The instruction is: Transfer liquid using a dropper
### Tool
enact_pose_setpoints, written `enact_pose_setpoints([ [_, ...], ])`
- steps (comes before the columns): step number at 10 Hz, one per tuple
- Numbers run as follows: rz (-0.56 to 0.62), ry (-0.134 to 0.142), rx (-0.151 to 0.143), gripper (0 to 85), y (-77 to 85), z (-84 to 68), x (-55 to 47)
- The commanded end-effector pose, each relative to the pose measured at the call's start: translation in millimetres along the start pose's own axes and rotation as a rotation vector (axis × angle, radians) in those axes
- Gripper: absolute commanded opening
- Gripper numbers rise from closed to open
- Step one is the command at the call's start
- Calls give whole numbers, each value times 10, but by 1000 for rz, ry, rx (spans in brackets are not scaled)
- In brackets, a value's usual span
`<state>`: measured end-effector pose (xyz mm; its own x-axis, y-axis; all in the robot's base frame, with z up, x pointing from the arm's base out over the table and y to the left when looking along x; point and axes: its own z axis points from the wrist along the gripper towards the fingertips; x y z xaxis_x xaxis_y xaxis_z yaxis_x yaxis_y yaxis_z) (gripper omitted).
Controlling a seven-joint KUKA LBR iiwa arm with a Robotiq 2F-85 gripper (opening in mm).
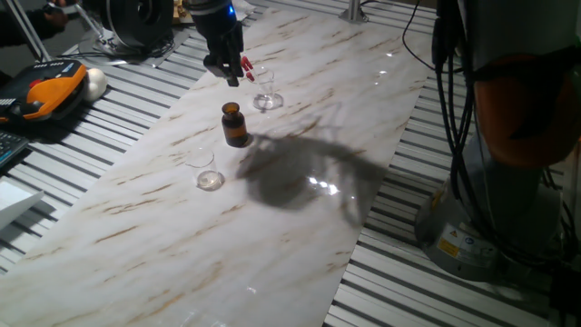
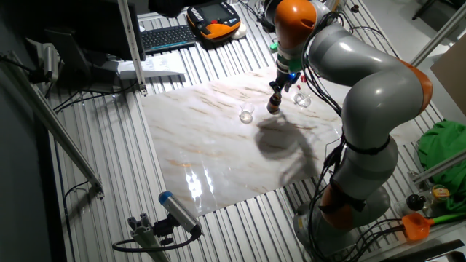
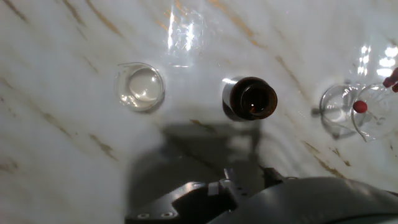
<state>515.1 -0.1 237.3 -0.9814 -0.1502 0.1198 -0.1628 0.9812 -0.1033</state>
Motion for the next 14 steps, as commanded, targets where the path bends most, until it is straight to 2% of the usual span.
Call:
enact_pose_setpoints([
  [1,22,-4,37,0,-1,-1,0],
  [3,63,-32,151,0,-1,-1,0],
  [5,62,-40,200,0,-1,-1,0],
  [6,43,-49,200,0,-1,-1,0],
  [8,28,-43,201,0,-1,-1,0],
  [9,42,-52,210,0,-1,-1,0],
  [10,42,-66,226,170,-1,-1,0],
  [12,41,-69,202,170,-145,109,-64],
  [14,37,-72,199,170,-291,235,-147],
])
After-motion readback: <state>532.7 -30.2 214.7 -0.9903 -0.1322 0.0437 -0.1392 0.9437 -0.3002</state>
